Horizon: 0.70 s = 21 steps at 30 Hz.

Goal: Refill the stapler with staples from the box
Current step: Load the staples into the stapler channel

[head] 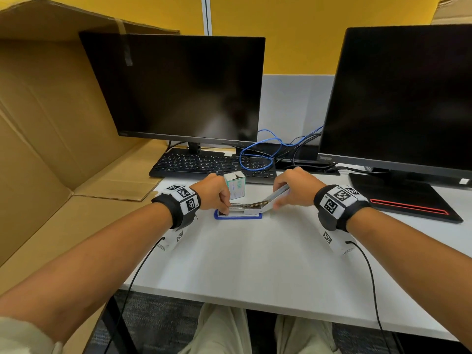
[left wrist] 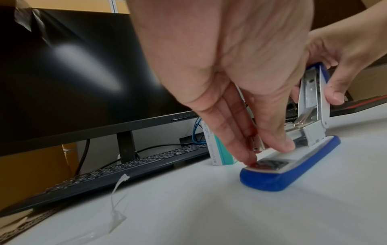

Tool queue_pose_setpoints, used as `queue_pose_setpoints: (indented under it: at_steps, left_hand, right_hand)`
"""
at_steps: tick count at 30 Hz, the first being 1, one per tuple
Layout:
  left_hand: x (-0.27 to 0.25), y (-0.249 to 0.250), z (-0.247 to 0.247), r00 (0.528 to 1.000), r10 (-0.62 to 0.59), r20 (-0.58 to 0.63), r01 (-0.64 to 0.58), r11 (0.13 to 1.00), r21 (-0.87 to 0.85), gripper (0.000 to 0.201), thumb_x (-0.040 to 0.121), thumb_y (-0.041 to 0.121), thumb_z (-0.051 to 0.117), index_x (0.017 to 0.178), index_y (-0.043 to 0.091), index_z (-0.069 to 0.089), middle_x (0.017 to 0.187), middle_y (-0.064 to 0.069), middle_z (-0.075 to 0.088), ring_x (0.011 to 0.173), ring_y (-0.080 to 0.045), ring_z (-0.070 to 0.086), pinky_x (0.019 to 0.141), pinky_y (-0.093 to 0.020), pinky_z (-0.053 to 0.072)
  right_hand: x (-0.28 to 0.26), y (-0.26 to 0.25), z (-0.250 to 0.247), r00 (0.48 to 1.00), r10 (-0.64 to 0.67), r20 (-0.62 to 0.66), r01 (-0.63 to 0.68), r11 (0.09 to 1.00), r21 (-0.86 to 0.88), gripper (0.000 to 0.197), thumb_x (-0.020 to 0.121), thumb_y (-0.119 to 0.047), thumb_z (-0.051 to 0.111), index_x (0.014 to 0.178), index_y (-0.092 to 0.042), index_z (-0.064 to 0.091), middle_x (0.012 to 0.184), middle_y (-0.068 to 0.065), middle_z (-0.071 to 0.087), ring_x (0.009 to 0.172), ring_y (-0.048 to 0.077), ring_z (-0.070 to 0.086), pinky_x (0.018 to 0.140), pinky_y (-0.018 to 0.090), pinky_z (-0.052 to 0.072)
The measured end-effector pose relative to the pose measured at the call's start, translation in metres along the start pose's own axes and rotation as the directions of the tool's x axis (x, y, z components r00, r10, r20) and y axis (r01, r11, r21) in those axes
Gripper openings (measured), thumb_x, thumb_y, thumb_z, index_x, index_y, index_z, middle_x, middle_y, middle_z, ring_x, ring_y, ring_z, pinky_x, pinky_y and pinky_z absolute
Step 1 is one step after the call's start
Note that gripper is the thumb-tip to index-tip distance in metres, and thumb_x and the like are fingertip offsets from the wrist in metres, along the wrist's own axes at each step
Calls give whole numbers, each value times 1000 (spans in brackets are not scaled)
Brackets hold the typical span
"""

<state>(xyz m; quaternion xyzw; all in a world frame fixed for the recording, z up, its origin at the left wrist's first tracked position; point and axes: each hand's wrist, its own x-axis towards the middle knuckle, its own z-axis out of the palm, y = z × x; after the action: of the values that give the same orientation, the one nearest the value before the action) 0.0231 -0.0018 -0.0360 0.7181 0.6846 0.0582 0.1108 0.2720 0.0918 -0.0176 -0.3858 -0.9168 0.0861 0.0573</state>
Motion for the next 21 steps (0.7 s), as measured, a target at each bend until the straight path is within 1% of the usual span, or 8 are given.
queue_pose_setpoints:
  at_steps: [2,6,10,12,14,17,19,21]
  left_hand:
    - [1,0,0,1000,0,0,0,1000,-8,22,71,25,85,89,13,81,95,1,77,109,-21,57,87,-40,59]
    - [0,2,0,1000,-2,2,2,1000,-22,21,72,24,84,90,12,81,97,0,77,112,-20,56,88,-38,58]
    - [-1,3,-1,1000,6,-5,-6,999,-48,20,72,22,84,88,10,81,93,-2,78,99,-11,59,84,-29,56]
    - [-2,5,-2,1000,6,-6,-6,998,-55,18,71,23,85,83,11,79,84,-1,78,87,-10,64,83,-31,58]
    - [-3,6,-3,1000,-3,-6,3,997,-76,20,70,22,86,84,13,74,79,0,77,77,-10,65,82,-33,57]
    - [-4,7,-2,998,-60,-16,58,993,-104,45,69,25,86,100,22,53,81,6,74,89,-14,55,85,-40,51]
    - [-4,8,-1,998,-64,-22,61,993,-101,58,69,26,86,107,27,42,85,5,74,95,-16,52,85,-42,51]
    - [-6,10,-1,998,-64,-19,62,992,-111,66,69,26,86,114,27,38,87,2,74,96,-16,52,84,-41,53]
  right_hand:
    - [2,-5,-4,999,-25,-29,25,1000,-6,41,68,-47,84,99,-22,72,95,-2,63,95,18,53,77,31,49]
    - [9,-18,-10,999,-32,-27,33,999,19,55,70,-40,85,117,-22,64,119,2,61,113,21,45,87,31,42]
    - [14,-19,-10,999,8,-35,-3,992,129,78,66,-37,88,133,-26,50,134,4,52,124,25,43,88,30,41]
    - [14,-20,-7,998,9,-64,3,984,181,79,64,-36,90,131,-27,49,129,3,52,115,23,45,86,30,42]
    - [15,-22,-4,995,-7,-102,32,968,248,70,61,-34,92,120,-25,54,112,0,58,99,19,48,81,29,44]
    - [18,-29,1,992,-36,-118,74,939,337,57,59,-29,94,102,-22,56,89,-2,64,77,15,57,69,24,50]
    - [22,-38,6,992,-59,-114,95,935,342,52,60,-28,93,98,-21,58,86,-2,67,74,14,60,72,25,53]
    - [27,-47,12,991,-87,-103,118,931,344,48,62,-27,93,98,-17,63,89,1,70,77,16,62,77,29,56]
